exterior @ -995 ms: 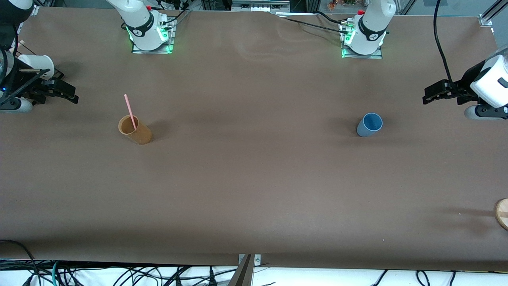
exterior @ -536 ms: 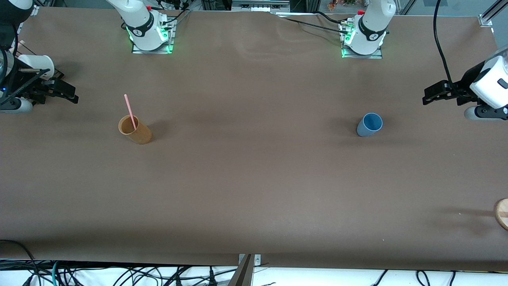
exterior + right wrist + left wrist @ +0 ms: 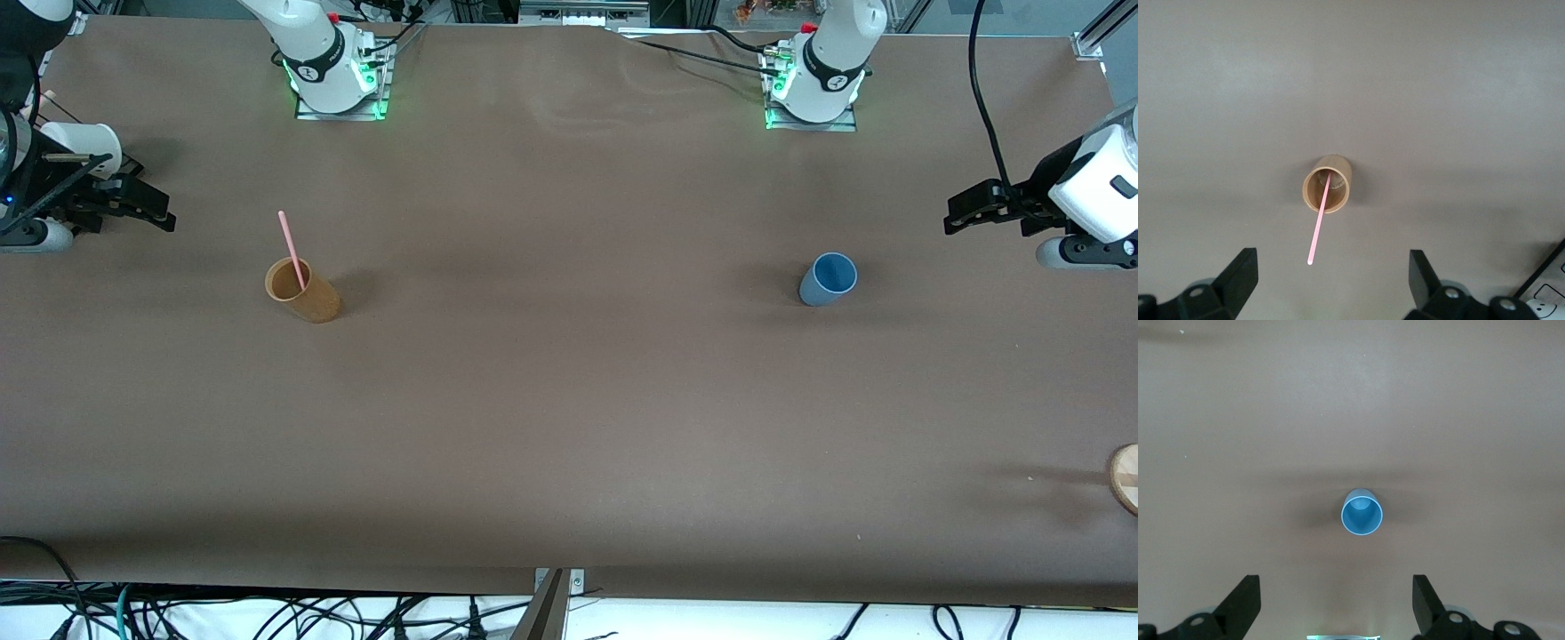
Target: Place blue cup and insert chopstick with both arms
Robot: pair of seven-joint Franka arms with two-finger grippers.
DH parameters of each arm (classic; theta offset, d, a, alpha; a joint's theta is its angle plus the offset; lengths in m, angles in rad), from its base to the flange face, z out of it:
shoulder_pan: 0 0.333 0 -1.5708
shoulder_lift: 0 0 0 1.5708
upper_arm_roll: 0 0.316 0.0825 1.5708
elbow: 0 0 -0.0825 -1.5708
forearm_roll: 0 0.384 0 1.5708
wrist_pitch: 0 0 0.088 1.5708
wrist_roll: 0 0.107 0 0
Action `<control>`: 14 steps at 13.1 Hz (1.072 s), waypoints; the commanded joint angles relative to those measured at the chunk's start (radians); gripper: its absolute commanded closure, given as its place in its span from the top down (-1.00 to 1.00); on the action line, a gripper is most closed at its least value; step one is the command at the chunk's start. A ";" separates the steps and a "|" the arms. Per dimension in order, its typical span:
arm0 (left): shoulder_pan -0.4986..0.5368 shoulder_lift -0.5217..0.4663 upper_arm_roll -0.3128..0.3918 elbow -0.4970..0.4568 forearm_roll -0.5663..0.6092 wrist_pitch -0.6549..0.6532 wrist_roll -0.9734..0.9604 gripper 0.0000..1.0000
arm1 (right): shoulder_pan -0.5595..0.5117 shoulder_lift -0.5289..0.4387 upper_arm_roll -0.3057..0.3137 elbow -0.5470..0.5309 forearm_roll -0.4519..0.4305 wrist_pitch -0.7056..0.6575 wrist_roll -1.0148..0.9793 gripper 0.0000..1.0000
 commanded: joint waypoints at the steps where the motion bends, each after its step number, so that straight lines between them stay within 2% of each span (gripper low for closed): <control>1: 0.001 0.014 0.001 0.034 -0.021 -0.016 0.007 1.00 | -0.002 0.001 0.005 0.010 -0.013 -0.002 -0.011 1.00; 14: 0.000 0.027 -0.004 0.034 -0.021 -0.016 0.004 1.00 | -0.002 0.001 0.005 0.010 -0.013 -0.002 -0.011 1.00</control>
